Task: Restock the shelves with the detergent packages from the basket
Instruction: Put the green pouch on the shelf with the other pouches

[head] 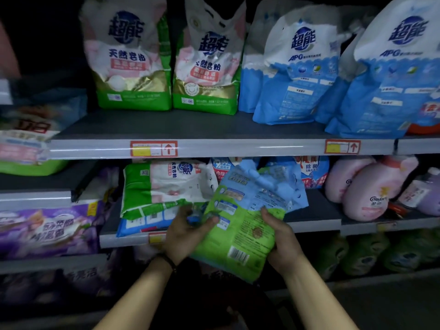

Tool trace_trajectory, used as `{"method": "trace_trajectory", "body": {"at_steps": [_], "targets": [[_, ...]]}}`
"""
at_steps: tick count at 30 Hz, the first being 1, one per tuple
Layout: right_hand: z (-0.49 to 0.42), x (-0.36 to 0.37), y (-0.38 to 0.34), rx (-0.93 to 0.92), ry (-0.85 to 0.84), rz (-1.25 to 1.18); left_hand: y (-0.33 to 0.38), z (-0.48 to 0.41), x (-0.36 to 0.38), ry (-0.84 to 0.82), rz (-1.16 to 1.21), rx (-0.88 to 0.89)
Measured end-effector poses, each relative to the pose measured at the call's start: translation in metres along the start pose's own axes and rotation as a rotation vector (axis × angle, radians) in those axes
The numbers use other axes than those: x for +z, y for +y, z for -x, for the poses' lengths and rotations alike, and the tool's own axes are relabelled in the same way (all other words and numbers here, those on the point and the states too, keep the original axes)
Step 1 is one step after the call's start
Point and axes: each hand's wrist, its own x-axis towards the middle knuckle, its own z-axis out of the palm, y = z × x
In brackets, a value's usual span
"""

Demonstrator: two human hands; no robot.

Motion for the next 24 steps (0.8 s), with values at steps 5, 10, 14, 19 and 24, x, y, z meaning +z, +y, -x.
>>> {"method": "trace_trajectory", "body": {"at_steps": [5, 10, 14, 19, 24], "targets": [[0.033, 0.037, 0.039, 0.087, -0.066, 0.14, -0.018, 0.045, -0.054, -0.347, 0.133, 0.05], [0.043, 0.086, 0.073, 0.138, -0.14, 0.253, -0.05, 0.081, -0.1, -0.106, 0.323, -0.005], [0.049, 0.135, 0.091, 0.169, -0.201, 0.3, -0.061, 0.095, -0.143, 0.102, 0.363, -0.004], [0.043, 0.188, 0.119, 0.185, -0.274, 0.482, -0.063, 0.1, -0.206, 0.218, 0.395, -0.003], [0.036, 0.221, 0.158, 0.048, -0.376, 0.59, -0.074, 0.106, -0.264, 0.335, 0.462, -0.03]]}}
